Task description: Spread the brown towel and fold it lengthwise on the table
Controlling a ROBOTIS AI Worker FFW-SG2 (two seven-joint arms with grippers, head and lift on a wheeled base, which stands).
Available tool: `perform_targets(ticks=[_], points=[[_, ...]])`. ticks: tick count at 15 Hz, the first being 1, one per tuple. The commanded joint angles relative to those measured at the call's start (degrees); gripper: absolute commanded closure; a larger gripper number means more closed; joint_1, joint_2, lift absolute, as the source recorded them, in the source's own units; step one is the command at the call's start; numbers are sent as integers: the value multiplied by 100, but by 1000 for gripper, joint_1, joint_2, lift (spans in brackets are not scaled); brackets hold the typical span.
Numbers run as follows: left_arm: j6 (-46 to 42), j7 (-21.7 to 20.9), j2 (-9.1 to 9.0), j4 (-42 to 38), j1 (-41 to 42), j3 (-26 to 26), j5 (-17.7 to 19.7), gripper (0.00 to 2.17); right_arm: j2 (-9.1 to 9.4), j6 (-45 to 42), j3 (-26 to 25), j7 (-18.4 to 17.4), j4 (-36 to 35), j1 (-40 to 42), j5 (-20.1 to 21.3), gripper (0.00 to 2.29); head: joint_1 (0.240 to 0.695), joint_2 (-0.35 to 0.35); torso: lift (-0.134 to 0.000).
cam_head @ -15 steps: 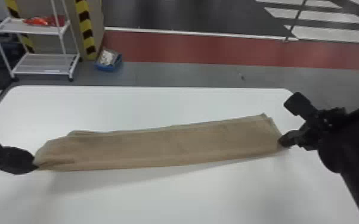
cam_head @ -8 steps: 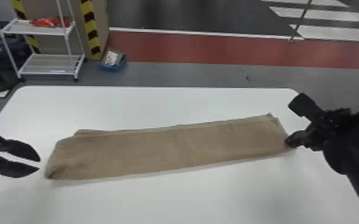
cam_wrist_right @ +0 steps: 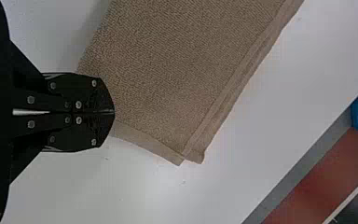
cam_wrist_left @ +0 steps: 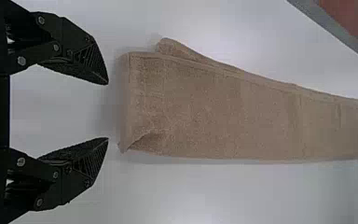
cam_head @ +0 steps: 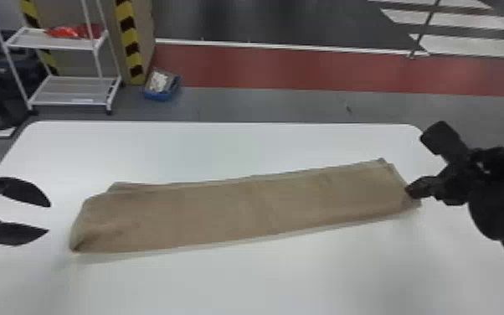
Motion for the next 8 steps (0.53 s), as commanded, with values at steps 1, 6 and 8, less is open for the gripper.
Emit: perform_targets(ticks=[1, 6, 8], points=[[79, 3, -1, -16, -47, 121, 131, 552, -3, 179, -269, 49, -452, 74, -337, 1477, 695, -95, -124], [1380, 592, -283, -78, -55, 666, 1036, 410, 59, 618, -726, -355, -707, 171, -830, 569, 695, -82, -124], [2434, 1321, -643, -341, 32, 983, 1678, 363, 68, 1005, -937, -839, -663, 162, -1199, 198, 695, -96, -124]])
